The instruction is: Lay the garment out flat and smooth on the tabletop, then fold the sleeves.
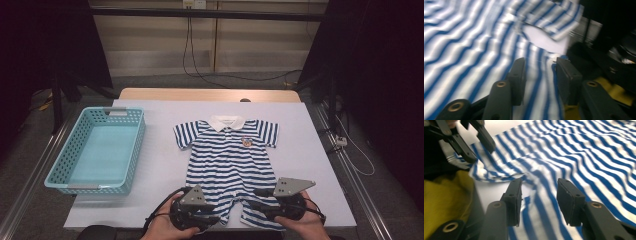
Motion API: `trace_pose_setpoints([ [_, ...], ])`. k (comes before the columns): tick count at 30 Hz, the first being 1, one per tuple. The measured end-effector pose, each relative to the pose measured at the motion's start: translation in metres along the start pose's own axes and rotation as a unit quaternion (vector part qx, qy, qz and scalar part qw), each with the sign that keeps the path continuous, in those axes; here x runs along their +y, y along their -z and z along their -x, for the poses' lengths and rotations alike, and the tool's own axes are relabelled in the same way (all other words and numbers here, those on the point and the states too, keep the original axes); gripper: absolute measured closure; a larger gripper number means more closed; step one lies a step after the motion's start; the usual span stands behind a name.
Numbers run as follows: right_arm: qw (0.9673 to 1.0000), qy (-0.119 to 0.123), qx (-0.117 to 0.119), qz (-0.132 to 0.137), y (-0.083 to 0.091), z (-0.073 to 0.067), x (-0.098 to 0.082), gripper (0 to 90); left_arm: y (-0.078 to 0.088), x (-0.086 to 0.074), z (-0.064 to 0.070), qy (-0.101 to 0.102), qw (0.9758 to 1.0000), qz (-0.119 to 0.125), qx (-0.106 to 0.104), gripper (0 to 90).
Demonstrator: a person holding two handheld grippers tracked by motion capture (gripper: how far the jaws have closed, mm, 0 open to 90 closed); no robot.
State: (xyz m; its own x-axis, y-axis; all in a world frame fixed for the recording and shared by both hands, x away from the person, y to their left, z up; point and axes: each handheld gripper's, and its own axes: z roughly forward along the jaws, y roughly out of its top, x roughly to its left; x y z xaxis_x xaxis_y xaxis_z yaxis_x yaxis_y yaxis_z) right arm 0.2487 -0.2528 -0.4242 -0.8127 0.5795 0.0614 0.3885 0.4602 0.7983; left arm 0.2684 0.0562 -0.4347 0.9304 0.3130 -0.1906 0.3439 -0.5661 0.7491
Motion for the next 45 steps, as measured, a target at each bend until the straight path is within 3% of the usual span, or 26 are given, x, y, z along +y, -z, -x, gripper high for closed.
trace_pose_setpoints([
  [3,0.9993,-0.018,-0.029,0.016,0.000,0.005,-0.001,51.3,0.008,-0.001,-0.011,0.010,0.9992,0.016,0.035,50.3],
  [9,0.9941,-0.056,-0.081,0.046,0.006,0.017,-0.002,41.8,0.022,-0.002,-0.032,0.040,0.9960,0.053,0.061,37.6],
  [13,0.9901,-0.070,-0.102,0.065,0.008,0.024,0.000,35.7,0.029,-0.006,-0.038,0.060,0.9920,0.077,0.080,24.4],
  [16,0.9880,-0.077,-0.113,0.073,0.008,0.026,0.001,32.1,0.036,-0.006,-0.042,0.063,0.9874,0.097,0.108,16.6],
  [20,0.9859,-0.081,-0.123,0.080,0.008,0.027,0.001,24.4,0.044,-0.007,-0.050,0.076,0.9813,0.121,0.129,10.8],
  [22,0.9852,-0.083,-0.125,0.082,0.009,0.027,0.000,22.3,0.046,-0.007,-0.053,0.080,0.9794,0.127,0.135,9.4],
  [27,0.9877,-0.068,-0.114,0.083,0.010,0.021,-0.001,23.0,0.051,-0.007,-0.057,0.085,0.9748,0.141,0.150,8.2],
  [33,0.9861,-0.068,-0.122,0.089,0.012,0.022,-0.001,20.3,0.053,-0.007,-0.060,0.086,0.9722,0.146,0.162,5.1],
  [34,0.9859,-0.068,-0.123,0.090,0.012,0.023,-0.001,20.0,0.053,-0.007,-0.060,0.083,0.9710,0.150,0.167,5.1],
  [36,0.9847,-0.072,-0.128,0.093,0.012,0.024,0.000,18.3,0.053,-0.007,-0.063,0.079,0.9696,0.157,0.170,4.5],
  [39,0.9827,-0.080,-0.136,0.098,0.012,0.028,0.001,15.6,0.056,-0.008,-0.068,0.085,0.9699,0.160,0.163,4.5],
  [45,0.9757,-0.095,-0.164,0.110,0.015,0.033,-0.002,9.9,0.060,-0.009,-0.076,0.091,0.9653,0.173,0.174,4.0],
])
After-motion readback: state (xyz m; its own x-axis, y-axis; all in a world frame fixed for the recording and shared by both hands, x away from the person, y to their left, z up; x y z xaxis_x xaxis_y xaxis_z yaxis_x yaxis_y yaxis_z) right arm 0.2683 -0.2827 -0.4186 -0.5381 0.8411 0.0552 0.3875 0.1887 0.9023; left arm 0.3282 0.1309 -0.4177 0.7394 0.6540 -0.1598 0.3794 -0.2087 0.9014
